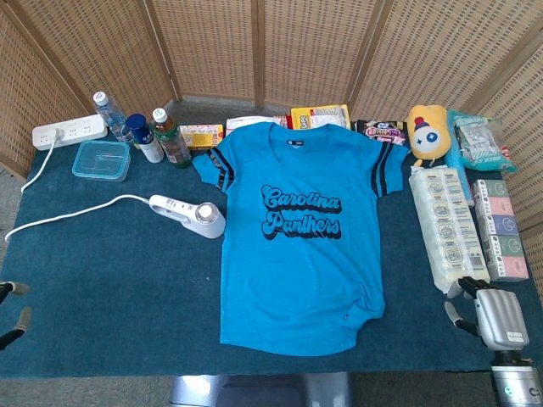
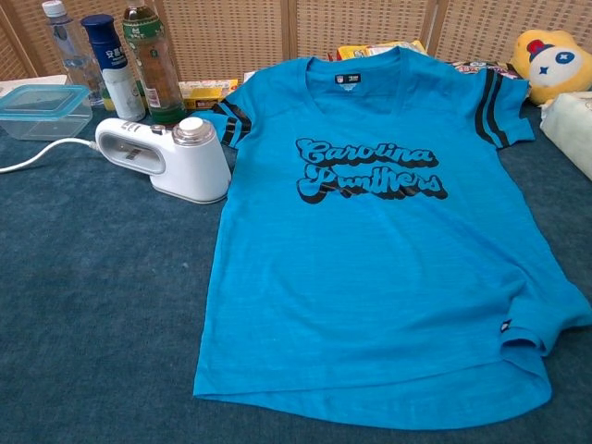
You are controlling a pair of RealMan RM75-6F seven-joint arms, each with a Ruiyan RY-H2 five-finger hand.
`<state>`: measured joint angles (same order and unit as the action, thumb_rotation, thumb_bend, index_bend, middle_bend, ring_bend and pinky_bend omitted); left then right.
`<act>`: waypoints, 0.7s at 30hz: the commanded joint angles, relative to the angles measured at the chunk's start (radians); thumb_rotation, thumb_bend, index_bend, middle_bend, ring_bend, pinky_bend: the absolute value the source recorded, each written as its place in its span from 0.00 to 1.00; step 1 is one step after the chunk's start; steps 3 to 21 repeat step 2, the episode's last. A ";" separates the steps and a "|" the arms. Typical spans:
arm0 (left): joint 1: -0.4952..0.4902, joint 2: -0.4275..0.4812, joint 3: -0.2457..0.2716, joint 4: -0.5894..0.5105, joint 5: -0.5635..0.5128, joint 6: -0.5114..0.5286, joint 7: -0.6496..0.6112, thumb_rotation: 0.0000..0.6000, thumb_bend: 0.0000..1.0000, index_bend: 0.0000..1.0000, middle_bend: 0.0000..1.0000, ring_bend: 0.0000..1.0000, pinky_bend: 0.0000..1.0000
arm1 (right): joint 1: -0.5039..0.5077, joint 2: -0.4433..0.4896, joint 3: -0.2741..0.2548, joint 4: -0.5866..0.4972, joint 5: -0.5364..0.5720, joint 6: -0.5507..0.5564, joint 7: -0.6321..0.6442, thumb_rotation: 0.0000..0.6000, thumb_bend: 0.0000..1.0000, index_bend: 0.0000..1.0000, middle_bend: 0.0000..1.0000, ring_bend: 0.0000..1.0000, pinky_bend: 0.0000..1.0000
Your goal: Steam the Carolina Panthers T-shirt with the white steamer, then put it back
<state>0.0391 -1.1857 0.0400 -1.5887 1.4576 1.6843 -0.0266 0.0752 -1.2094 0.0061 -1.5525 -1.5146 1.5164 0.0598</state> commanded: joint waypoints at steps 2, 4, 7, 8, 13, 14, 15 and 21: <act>-0.004 -0.009 -0.014 0.014 -0.016 -0.031 -0.005 0.90 0.37 0.40 0.46 0.31 0.39 | 0.006 0.004 0.003 -0.018 0.013 -0.026 -0.024 1.00 0.37 0.55 0.53 0.54 0.58; -0.004 -0.009 -0.014 0.014 -0.016 -0.031 -0.005 0.90 0.37 0.40 0.46 0.31 0.39 | 0.006 0.004 0.003 -0.018 0.013 -0.026 -0.024 1.00 0.37 0.55 0.53 0.54 0.58; -0.004 -0.009 -0.014 0.014 -0.016 -0.031 -0.005 0.90 0.37 0.40 0.46 0.31 0.39 | 0.006 0.004 0.003 -0.018 0.013 -0.026 -0.024 1.00 0.37 0.55 0.53 0.54 0.58; -0.004 -0.009 -0.014 0.014 -0.016 -0.031 -0.005 0.90 0.37 0.40 0.46 0.31 0.39 | 0.006 0.004 0.003 -0.018 0.013 -0.026 -0.024 1.00 0.37 0.55 0.53 0.54 0.58; -0.004 -0.009 -0.014 0.014 -0.016 -0.031 -0.005 0.90 0.37 0.40 0.46 0.31 0.39 | 0.006 0.004 0.003 -0.018 0.013 -0.026 -0.024 1.00 0.37 0.55 0.53 0.54 0.58; -0.004 -0.009 -0.014 0.014 -0.016 -0.031 -0.005 0.90 0.37 0.40 0.46 0.31 0.39 | 0.006 0.004 0.003 -0.018 0.013 -0.026 -0.024 1.00 0.37 0.55 0.53 0.54 0.58; -0.004 -0.009 -0.014 0.014 -0.016 -0.031 -0.005 0.90 0.37 0.40 0.46 0.31 0.39 | 0.006 0.004 0.003 -0.018 0.013 -0.026 -0.024 1.00 0.37 0.55 0.53 0.54 0.58; -0.004 -0.009 -0.014 0.014 -0.016 -0.031 -0.005 0.90 0.37 0.40 0.46 0.31 0.39 | 0.006 0.004 0.003 -0.018 0.013 -0.026 -0.024 1.00 0.37 0.55 0.53 0.54 0.58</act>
